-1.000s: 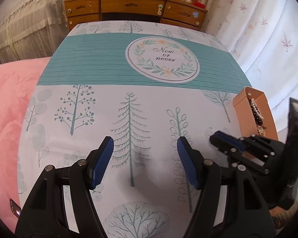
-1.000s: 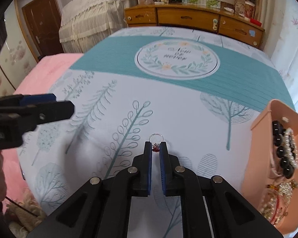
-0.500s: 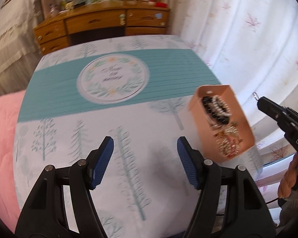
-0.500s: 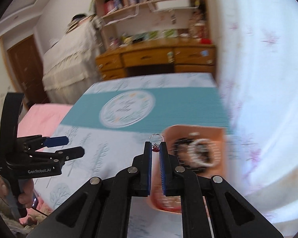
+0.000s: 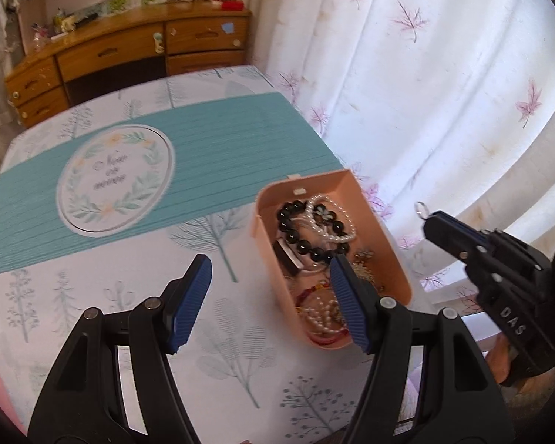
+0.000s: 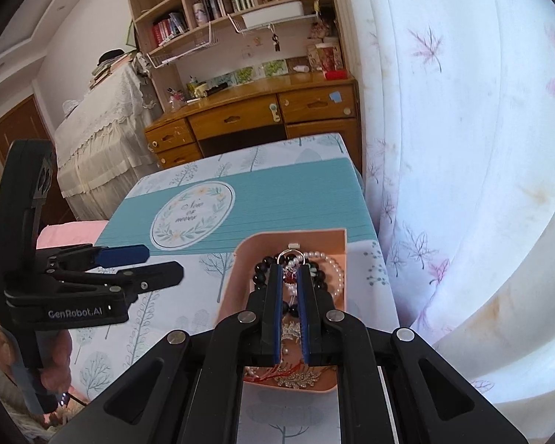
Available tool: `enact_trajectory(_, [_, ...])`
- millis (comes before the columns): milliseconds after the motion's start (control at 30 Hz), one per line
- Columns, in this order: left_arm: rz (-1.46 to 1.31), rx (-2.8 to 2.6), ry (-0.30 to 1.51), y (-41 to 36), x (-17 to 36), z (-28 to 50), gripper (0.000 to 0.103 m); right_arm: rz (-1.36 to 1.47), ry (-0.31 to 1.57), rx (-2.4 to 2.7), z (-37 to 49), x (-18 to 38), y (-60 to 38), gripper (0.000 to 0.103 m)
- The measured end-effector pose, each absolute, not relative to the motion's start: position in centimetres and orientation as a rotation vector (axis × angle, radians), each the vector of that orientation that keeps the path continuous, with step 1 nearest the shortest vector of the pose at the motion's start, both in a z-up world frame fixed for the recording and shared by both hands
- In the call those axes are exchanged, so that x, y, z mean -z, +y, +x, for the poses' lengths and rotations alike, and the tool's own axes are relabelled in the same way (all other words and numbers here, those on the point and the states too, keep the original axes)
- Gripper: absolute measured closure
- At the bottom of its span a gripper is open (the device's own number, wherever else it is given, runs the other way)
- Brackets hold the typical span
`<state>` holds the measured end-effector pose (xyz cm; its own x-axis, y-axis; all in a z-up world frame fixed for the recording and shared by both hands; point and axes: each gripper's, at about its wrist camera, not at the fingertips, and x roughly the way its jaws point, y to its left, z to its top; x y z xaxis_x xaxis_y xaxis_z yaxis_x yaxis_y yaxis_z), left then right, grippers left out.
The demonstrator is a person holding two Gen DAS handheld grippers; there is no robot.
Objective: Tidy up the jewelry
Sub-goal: 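Carry the red-stone ring into the peach tray and open the right tool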
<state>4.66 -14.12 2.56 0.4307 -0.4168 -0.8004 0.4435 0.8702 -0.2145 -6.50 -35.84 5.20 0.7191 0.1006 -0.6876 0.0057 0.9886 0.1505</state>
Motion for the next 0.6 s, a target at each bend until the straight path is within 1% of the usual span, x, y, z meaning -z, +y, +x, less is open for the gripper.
enact_trajectory(100, [0.039,0.527,0.993,-14.4,-1.6,4.7,0.037,0.15,0.785,-0.055,-5.8,-4.1,-35.6,0.095])
enact_trajectory(167, [0.044,0.516,0.993,-14.3,-1.1,4.7,0.027,0.144,0.797,-0.056,-5.2,-3.4,-35.5,0.095])
enact_trajectory(233, [0.035,0.51,0.996,-14.1,-0.8,4.8,0.024,0.141,0.808,-0.052,-4.0,-2.6,-35.2,0.095])
enact_trajectory(267, [0.033,0.503,1.0,-14.1,-0.7,5.0,0.021,0.14,0.814,-0.048,-3.2,-2.2,-34.9,0.095])
enact_trajectory(333, [0.039,0.479,1.001,-13.9,-0.6,5.3,0.019,0.138,0.826,-0.036,-2.0,-1.6,-35.0,0.095])
enact_trajectory(600, [0.031,0.442,1.014,-13.2,-0.4,5.9,0.019,0.173,0.901,-0.024,2.0,0.4,-35.2,0.094])
